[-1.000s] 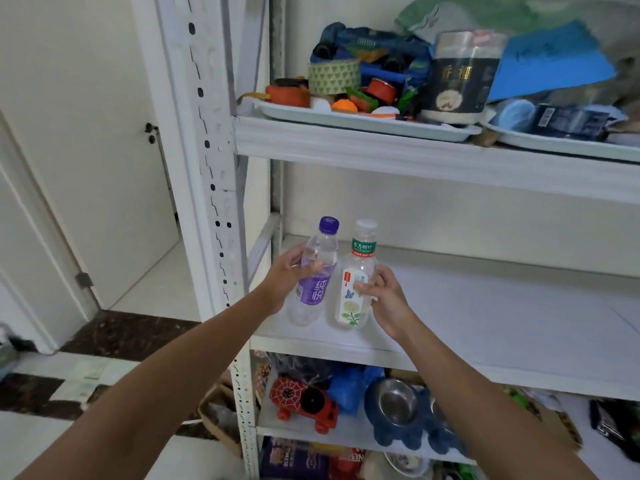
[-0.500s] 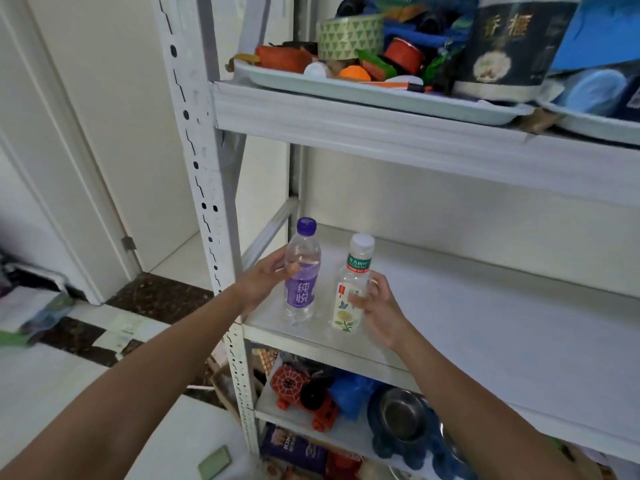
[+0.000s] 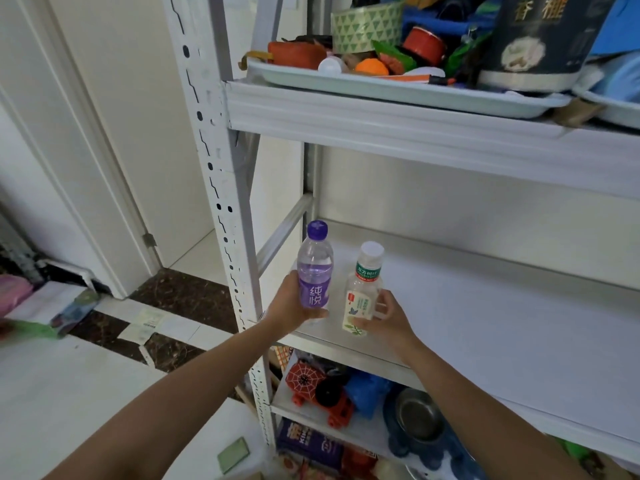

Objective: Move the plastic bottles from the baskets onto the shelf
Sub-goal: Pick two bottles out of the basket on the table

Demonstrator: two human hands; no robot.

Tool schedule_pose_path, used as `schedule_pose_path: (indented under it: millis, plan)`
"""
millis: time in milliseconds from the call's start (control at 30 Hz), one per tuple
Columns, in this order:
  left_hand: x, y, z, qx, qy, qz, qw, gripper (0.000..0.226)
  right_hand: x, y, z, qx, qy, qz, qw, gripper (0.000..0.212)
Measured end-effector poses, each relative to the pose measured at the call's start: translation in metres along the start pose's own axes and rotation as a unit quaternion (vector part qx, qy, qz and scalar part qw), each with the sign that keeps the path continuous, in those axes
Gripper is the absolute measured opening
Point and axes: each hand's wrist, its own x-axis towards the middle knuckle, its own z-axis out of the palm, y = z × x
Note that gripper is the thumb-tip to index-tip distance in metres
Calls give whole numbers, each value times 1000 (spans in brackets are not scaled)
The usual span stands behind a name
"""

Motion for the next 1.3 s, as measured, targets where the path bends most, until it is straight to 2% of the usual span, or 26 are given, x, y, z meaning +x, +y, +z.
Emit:
schedule_pose_path:
  millis: [167,400,633,867,1033,1200,1300]
  plan:
    - [9,-2,-1,-12,17,-11,1000,67,6,-4,7,-48,29,-6,998,56]
    - [22,-8,-11,10,20,-27,999,69,32,-11,12,-81,49,-8,995,58]
    - [44,2,-16,-9,46,-46,998,58,58,-20,12,-108,57,-2,993,63]
    - [91,6,-5,-14,59,-31,998,44,88,-20,10,-109,73,-9,991,60]
    - [144,4,11,2,58,-2,998,45,131,-19,-2,-94,95,-40,990,56]
    - [188,0,23,-34,54,-19,998,49,170,-19,-10,-99,110,-50,988,55]
    - [203,-1,26,-63,54,-32,996,30,185,-25,-16,-138,106,-42,984,53]
